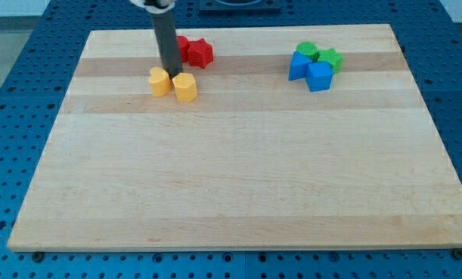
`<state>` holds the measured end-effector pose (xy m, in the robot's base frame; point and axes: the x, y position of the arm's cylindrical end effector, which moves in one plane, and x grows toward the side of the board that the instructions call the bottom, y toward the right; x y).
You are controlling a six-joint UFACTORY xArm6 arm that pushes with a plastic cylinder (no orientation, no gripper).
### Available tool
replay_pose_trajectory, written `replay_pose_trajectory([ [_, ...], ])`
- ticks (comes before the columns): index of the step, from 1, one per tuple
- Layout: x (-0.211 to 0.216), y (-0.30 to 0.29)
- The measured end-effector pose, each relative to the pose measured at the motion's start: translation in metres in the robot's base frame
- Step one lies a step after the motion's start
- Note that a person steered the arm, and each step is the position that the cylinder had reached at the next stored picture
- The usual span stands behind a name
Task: Push the yellow heart towards the left middle end
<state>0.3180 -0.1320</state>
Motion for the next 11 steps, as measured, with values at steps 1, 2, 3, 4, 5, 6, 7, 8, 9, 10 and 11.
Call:
replay_pose_trajectory([
  [1, 0.000, -0.028],
  [2, 0.011, -0.029],
  [3, 0.020, -0.029],
  [4, 0.026, -0.027],
  [5, 0.028, -0.017],
  [6, 0.032, -0.002],
  [7, 0.035, -0.003],
  [8, 0.047, -0.005],
  [9, 0.061, -0.007],
  [10, 0.061, -0.028],
  [11, 0.061, -0.056],
])
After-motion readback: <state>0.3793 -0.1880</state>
